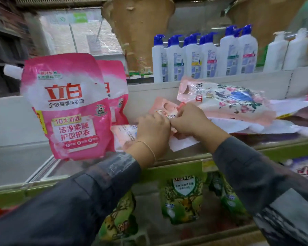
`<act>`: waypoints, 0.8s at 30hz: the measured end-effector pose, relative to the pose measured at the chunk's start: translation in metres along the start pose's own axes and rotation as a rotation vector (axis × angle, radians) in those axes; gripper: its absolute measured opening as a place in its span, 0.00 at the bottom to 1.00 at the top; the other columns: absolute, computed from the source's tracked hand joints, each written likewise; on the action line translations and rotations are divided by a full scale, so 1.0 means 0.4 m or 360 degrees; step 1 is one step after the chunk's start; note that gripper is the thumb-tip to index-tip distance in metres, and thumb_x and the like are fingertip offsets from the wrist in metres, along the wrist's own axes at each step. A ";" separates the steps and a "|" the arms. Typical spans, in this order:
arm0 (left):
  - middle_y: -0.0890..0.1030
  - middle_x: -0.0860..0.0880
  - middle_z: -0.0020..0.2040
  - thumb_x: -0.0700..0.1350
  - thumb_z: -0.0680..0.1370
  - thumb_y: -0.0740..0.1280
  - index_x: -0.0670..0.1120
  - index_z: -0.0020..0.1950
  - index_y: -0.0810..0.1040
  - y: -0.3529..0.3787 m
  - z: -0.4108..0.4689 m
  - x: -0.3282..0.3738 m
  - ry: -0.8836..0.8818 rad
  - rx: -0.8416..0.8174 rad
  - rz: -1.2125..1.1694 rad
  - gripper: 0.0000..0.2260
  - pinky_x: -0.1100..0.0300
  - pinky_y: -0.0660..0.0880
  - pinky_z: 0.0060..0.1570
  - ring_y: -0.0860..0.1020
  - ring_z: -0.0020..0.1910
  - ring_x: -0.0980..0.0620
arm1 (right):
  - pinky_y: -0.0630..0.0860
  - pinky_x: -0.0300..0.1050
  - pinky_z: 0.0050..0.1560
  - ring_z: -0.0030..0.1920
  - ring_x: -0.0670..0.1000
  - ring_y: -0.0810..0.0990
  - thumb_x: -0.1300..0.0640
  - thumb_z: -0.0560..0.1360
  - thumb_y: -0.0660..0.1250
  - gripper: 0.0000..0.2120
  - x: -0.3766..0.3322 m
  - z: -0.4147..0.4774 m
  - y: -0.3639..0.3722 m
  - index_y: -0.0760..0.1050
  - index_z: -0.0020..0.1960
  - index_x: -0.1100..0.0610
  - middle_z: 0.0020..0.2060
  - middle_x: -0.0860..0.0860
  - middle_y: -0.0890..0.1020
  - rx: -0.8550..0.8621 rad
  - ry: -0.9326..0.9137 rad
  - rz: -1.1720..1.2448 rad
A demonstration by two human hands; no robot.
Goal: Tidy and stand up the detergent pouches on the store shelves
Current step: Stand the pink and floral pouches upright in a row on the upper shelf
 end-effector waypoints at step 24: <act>0.78 0.27 0.50 0.54 0.79 0.57 0.30 0.50 0.79 -0.165 0.131 -0.248 -0.0879 0.0351 -0.0904 0.26 0.44 0.73 0.49 0.77 0.51 0.29 | 0.82 0.46 0.35 0.35 0.54 0.84 0.67 0.79 0.64 0.05 0.099 0.029 -0.098 0.74 0.45 0.61 0.40 0.61 0.80 -0.0372 0.0154 0.1375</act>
Point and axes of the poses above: each hand's wrist, its own z-axis towards the middle knuckle, its own y-axis out of the palm, x = y × z, the point moved 7 cm from there along z, towards the middle knuckle
